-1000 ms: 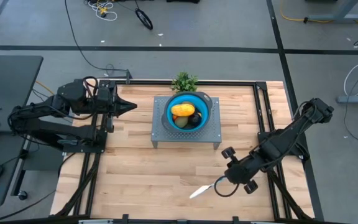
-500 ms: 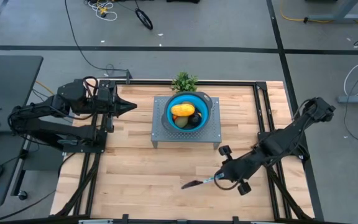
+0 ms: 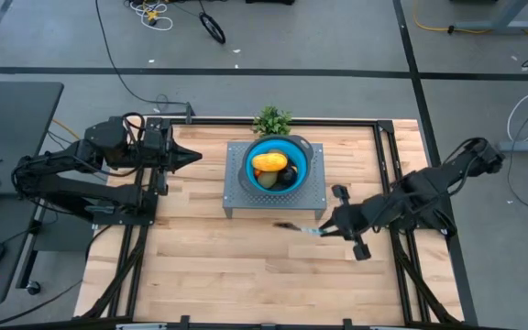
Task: Pick & Place Fruit
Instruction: Put the knife on the shelf
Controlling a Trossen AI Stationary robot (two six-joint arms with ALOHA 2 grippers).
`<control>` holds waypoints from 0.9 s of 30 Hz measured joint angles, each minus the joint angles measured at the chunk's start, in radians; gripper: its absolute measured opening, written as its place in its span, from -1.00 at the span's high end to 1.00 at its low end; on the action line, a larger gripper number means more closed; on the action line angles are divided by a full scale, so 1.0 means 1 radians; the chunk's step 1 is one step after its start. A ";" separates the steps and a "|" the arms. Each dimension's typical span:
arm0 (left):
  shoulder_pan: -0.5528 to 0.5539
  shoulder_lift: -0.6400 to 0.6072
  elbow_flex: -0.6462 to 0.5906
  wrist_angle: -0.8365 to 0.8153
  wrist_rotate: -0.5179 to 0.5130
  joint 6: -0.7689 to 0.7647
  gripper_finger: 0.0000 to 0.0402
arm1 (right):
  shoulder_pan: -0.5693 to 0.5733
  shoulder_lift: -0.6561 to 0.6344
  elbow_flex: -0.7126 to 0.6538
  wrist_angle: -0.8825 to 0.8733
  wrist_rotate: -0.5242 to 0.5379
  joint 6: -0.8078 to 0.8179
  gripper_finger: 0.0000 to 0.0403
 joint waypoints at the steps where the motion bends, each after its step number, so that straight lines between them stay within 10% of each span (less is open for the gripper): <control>1: 0.000 0.000 0.000 0.000 0.000 0.000 0.99 | -0.008 -0.007 0.000 0.005 0.000 0.005 0.69; 27: 0.000 0.000 0.000 0.000 -0.004 -0.004 0.99 | -0.461 -0.299 0.000 -0.007 0.061 -0.223 0.70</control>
